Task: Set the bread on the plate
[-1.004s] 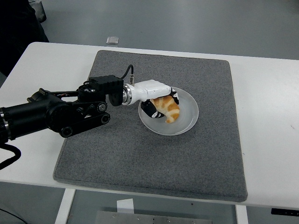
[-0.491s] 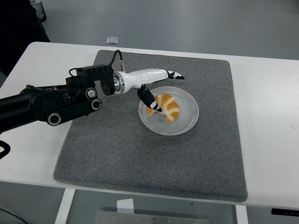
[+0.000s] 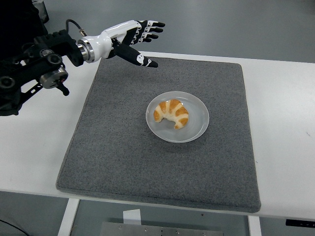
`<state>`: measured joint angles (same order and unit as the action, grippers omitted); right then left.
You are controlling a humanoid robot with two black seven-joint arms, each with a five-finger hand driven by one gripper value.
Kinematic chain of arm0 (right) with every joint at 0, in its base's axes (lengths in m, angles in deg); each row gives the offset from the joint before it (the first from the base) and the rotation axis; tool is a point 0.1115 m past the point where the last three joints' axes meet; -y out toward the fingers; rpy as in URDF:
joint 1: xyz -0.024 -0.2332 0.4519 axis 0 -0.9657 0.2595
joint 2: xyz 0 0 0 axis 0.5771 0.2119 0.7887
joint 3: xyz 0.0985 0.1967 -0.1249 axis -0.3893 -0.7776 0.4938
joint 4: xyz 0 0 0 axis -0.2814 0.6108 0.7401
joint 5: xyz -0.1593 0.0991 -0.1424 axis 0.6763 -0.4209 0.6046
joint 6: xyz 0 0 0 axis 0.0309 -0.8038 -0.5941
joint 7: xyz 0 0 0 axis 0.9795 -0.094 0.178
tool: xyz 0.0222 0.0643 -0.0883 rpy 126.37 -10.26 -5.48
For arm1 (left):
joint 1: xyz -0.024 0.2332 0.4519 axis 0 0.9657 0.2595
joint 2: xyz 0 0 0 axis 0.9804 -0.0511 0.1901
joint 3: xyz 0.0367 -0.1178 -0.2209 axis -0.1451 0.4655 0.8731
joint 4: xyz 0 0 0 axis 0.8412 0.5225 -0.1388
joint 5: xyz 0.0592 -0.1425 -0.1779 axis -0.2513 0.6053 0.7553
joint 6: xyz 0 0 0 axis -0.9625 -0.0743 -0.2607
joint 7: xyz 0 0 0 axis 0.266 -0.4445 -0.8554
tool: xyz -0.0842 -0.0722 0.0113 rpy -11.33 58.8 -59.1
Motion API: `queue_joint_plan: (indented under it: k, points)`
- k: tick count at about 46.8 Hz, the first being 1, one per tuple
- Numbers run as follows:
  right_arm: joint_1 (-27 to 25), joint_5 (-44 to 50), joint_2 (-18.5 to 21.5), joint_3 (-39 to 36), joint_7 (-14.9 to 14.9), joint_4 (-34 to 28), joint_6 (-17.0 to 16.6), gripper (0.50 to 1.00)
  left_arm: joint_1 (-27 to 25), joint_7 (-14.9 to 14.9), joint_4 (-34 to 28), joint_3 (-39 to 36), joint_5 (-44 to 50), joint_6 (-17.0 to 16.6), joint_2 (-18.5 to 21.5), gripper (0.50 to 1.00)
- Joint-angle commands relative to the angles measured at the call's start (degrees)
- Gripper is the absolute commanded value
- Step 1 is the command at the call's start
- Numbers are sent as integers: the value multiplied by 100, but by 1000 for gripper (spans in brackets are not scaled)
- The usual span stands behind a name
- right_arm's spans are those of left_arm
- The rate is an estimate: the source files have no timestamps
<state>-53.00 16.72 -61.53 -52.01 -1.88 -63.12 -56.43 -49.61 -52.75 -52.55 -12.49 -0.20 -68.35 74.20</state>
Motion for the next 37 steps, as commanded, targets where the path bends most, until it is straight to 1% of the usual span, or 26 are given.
queue_joint_plan:
  k: [1,6,9,14,17,20,24,30,37]
  points:
    - [0,0,0,0,1,0,0,952,24,17,34,191,536,365,287,996]
    - [0,0,0,0,1,0,0,952,32,61,262,288,1257,814,525,996]
    - [0,0,0,0,1,0,0,952,50,122,508,288,1661,1016,560,996]
    - [0,0,0,0,1,0,0,952,76,351,869,270,2171,1341,630,996]
    - [0,0,0,0,1,0,0,952,190,509,1053,288,2566,1508,622,996]
    - [0,0,0,0,1,0,0,952,252,615,1177,279,3049,1553,622,996]
    - [0,0,0,0,1,0,0,952,357,668,1309,279,3604,1562,622,996]
    - [0,0,0,0,1,0,0,952,489,668,1432,288,4140,1553,604,996]
    - [0,0,0,0,1,0,0,952,542,668,1757,297,4825,1553,499,996]
